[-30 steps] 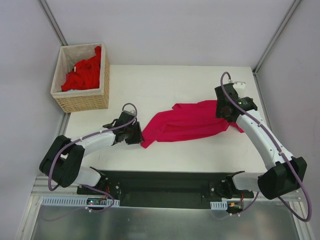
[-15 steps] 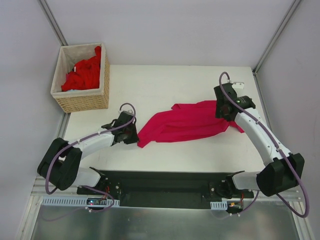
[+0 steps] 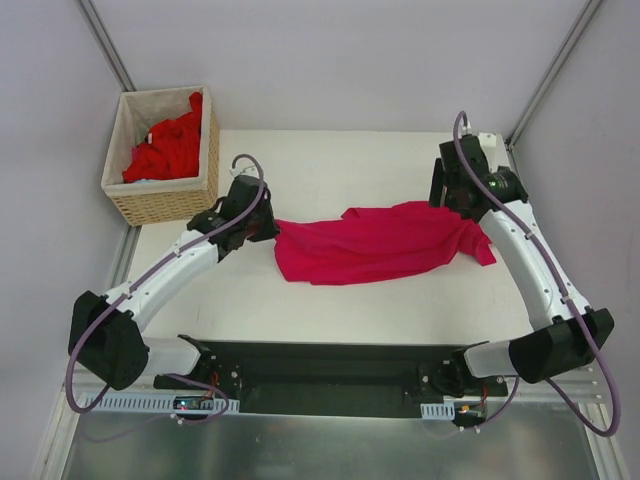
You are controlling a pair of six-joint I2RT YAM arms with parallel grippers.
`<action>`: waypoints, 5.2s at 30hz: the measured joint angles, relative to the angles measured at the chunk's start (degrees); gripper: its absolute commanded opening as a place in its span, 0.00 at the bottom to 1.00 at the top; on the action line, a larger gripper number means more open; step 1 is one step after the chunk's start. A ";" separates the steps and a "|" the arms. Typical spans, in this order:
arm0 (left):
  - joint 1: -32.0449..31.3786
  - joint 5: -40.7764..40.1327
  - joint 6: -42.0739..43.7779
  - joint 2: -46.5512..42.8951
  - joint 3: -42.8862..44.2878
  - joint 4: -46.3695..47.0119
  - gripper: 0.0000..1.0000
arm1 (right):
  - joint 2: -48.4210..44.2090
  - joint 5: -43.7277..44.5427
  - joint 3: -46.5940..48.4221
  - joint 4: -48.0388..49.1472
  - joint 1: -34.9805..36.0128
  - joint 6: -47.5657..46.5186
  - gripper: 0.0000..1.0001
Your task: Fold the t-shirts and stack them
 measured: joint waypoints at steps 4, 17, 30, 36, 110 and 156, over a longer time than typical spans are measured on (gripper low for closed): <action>0.52 -1.22 1.14 0.13 4.70 -2.14 0.00 | 0.48 -3.61 7.80 -0.57 -0.02 -2.05 0.95; 10.58 1.53 6.86 2.10 24.81 -8.92 0.00 | 0.20 -20.35 8.72 2.19 0.00 -6.14 0.94; 10.78 16.28 11.32 1.31 37.13 -8.66 0.02 | -8.09 -23.34 1.22 5.90 0.00 -7.30 0.94; 10.78 16.63 11.23 -2.21 30.08 -8.90 0.02 | -6.36 -26.08 -5.81 6.86 0.52 -6.51 0.92; 10.78 16.09 13.27 -36.61 24.13 -7.98 0.00 | -22.16 -16.57 11.15 -3.04 13.62 -10.25 0.01; 10.78 23.28 1.42 -41.55 1.99 -4.31 0.00 | -24.37 -12.11 -9.77 0.59 13.60 -10.29 0.00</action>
